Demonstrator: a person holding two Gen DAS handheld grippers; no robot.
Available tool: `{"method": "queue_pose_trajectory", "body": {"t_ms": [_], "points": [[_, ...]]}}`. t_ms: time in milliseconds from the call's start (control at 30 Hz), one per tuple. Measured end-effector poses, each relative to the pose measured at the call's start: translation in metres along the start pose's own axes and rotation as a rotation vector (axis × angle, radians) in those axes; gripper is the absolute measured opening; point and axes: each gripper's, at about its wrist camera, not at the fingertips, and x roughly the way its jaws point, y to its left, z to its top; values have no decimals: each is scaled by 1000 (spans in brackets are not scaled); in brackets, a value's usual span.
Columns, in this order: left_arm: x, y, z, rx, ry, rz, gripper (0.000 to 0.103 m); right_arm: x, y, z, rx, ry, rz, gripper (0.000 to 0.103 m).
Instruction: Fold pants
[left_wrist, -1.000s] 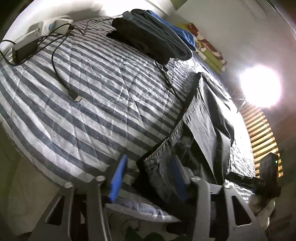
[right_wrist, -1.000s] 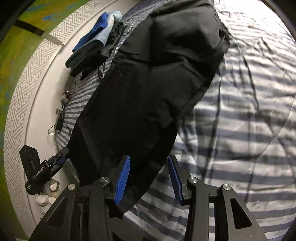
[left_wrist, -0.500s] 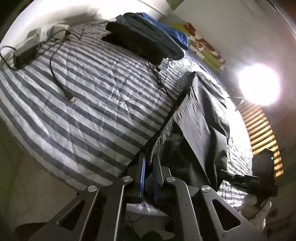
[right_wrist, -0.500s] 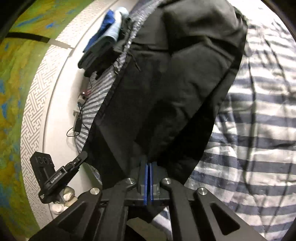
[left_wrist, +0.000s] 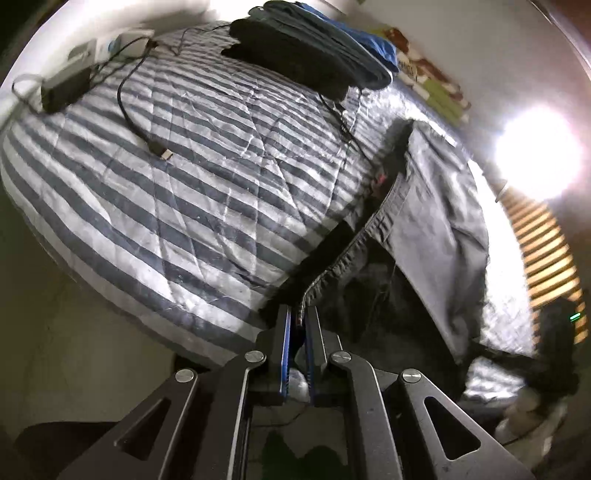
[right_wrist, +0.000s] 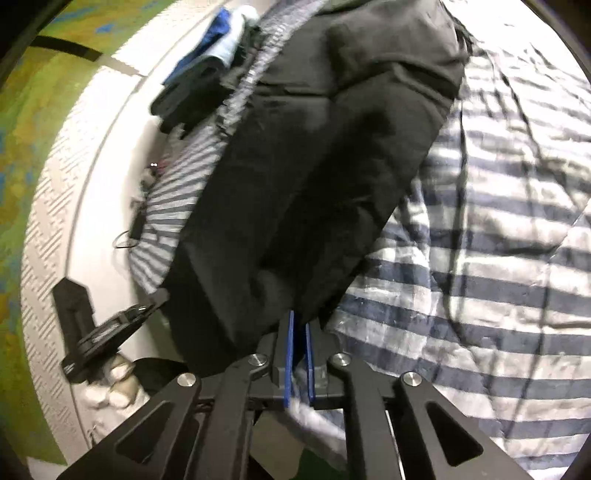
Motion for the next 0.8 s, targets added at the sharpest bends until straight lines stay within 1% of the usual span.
{"method": "queue_pose_trajectory", "body": {"t_ms": [33,67,100,133,167,233,267,300,333,367,400,433,467,533,600,667,700,733,800], "points": [[0,-1,1,8,3,18,17,-8,-1,-1,-12,-14,-1,8],[-2,-3,1,20,0,44,17,-22,-2,0,-33,-52,-16,10],[-5,-5,2,30,-7,74,19,-36,-5,0,-53,-86,-38,14],[-13,-9,4,42,-32,109,20,-49,-10,2,-65,-125,-68,16],[-16,-11,7,47,-43,116,20,-64,-18,6,-63,-171,-100,16],[-27,-31,13,94,-67,105,20,-85,-39,20,-35,-222,-152,16],[-30,-47,15,132,-73,96,20,-90,-47,26,-15,-236,-163,16],[-32,-67,18,186,-76,82,23,-96,-56,33,3,-249,-166,16],[-31,-99,21,269,-72,51,33,-98,-62,42,11,-261,-174,16],[-29,-117,24,308,-68,33,40,-100,-68,51,6,-273,-195,16],[-25,-143,27,364,-60,3,53,-100,-71,59,1,-281,-214,16],[-16,-179,31,439,-47,-36,58,-100,-77,69,2,-285,-231,16],[-9,-198,35,477,-38,-51,58,-98,-83,78,9,-288,-240,16],[21,-258,39,601,-10,-80,58,-91,-96,98,29,-282,-241,16],[54,-299,44,665,27,-75,58,-82,-109,114,43,-265,-224,16],[83,-324,46,688,74,-74,58,-78,-122,123,56,-250,-214,16],[100,-339,46,718,95,-57,58,-73,-129,129,61,-240,-203,16],[116,-352,42,766,103,-24,58,-67,-132,134,60,-230,-188,16],[139,-366,33,858,101,44,58,-59,-140,144,68,-214,-163,16]]}}
